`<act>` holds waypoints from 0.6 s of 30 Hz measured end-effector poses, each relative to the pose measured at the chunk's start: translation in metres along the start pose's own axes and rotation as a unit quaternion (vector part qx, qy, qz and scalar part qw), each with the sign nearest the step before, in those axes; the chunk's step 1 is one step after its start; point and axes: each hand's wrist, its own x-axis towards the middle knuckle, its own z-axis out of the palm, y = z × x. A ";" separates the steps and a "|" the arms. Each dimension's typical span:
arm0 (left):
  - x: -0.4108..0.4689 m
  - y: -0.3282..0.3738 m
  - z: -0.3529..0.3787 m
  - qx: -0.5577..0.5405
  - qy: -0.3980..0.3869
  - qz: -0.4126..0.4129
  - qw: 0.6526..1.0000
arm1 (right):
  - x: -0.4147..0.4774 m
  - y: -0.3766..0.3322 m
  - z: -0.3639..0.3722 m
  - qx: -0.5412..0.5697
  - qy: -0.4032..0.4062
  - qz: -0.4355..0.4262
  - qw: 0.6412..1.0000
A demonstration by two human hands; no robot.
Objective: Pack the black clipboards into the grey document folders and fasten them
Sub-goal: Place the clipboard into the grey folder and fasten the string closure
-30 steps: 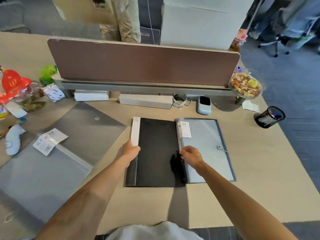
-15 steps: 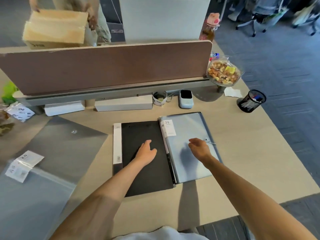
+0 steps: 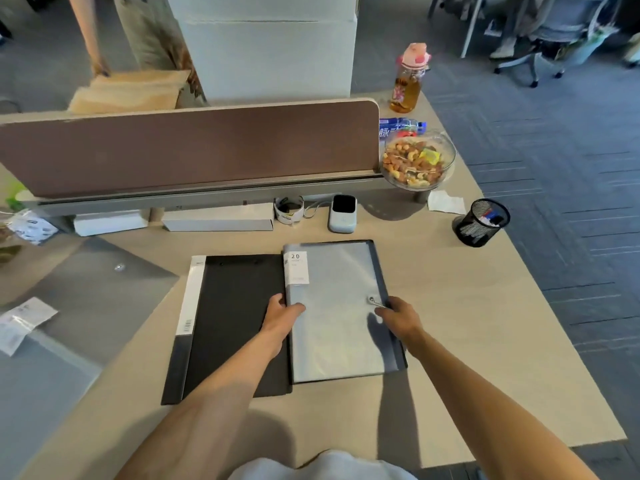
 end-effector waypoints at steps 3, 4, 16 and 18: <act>0.003 -0.005 0.002 -0.052 0.006 -0.023 0.998 | 0.002 0.000 -0.006 0.024 -0.007 0.007 1.000; 0.005 -0.006 0.002 -0.063 0.001 -0.024 0.998 | 0.004 0.000 -0.009 0.029 -0.007 0.013 0.999; -0.007 -0.013 -0.091 -0.165 -0.023 0.010 0.986 | -0.008 -0.043 0.057 0.114 -0.048 0.017 0.992; -0.006 -0.018 -0.120 -0.180 -0.025 0.005 0.983 | -0.017 -0.060 0.076 0.132 -0.058 0.017 0.989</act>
